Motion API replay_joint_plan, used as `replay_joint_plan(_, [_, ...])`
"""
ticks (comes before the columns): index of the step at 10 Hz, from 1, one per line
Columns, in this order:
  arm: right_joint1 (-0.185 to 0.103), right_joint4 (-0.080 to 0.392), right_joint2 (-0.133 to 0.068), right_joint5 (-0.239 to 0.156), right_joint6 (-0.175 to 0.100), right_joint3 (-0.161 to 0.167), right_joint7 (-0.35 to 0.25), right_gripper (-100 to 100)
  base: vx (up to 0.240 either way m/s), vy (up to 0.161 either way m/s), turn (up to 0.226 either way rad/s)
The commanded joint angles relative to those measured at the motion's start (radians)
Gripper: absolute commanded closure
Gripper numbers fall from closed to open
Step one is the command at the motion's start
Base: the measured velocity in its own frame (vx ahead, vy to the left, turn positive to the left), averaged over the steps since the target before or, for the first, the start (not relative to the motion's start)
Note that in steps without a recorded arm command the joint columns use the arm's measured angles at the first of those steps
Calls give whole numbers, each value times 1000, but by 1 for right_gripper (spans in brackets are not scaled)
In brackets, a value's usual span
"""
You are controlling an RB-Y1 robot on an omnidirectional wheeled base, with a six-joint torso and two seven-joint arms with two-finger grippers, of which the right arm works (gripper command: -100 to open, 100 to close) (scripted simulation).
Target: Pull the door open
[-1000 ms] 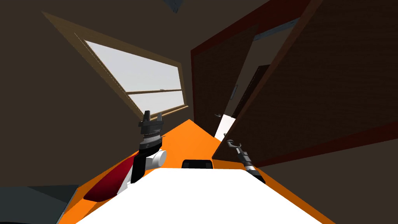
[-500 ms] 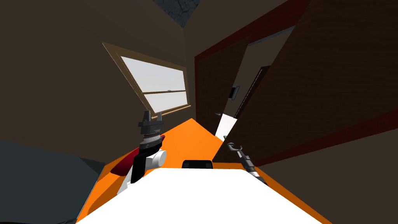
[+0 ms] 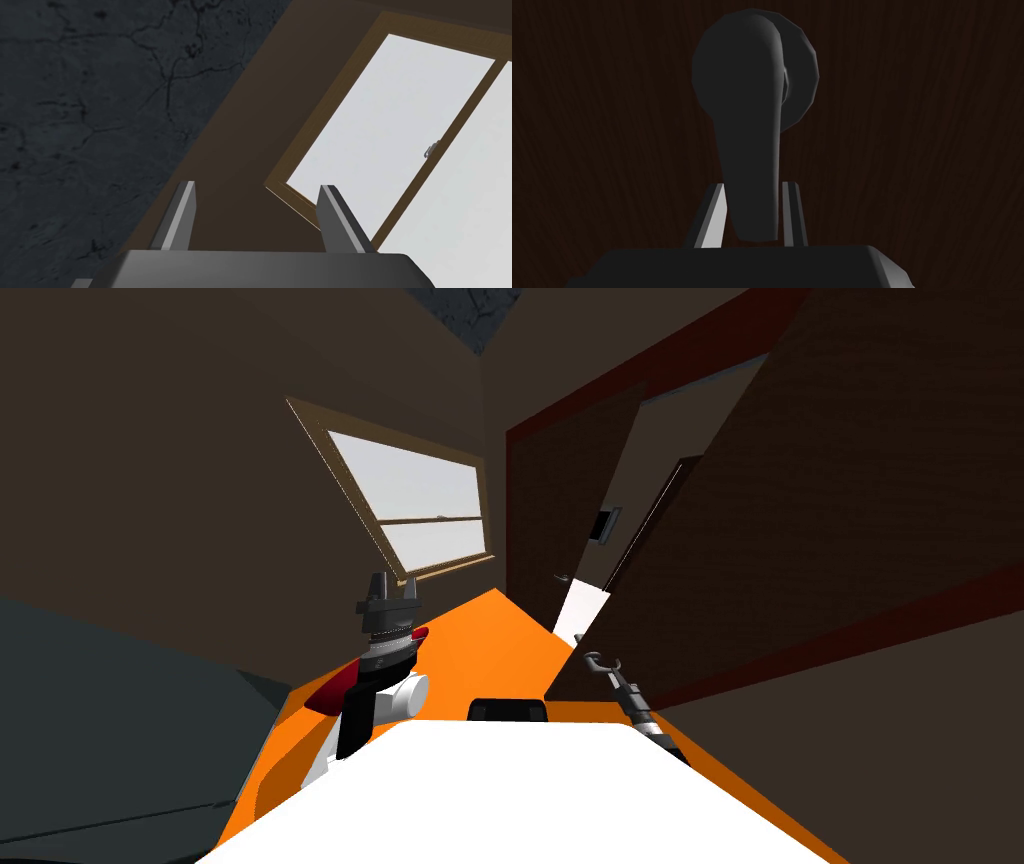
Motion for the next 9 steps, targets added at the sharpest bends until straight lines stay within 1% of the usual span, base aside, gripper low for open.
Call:
replay_joint_plan(1, [-10,-5,7,13,13,12,-3,100,-231,-3,69])
replay_joint_plan(2, [-39,14,10,23,15,17,-7,100,-251,-19,110])
replay_joint_plan(3, [-60,28,13,30,17,21,-10,100,-244,-81,127])
replay_joint_plan(4, [-70,35,14,34,18,24,-12,100,-181,-84,65])
replay_joint_plan(7, [-129,74,20,55,23,35,-21,100,-178,-66,96])
replay_joint_plan(8, [-129,74,20,55,23,35,-21,100,-115,-38,36])
replay_joint_plan(9, [-153,90,22,63,25,40,-24,100,-153,-56,68])
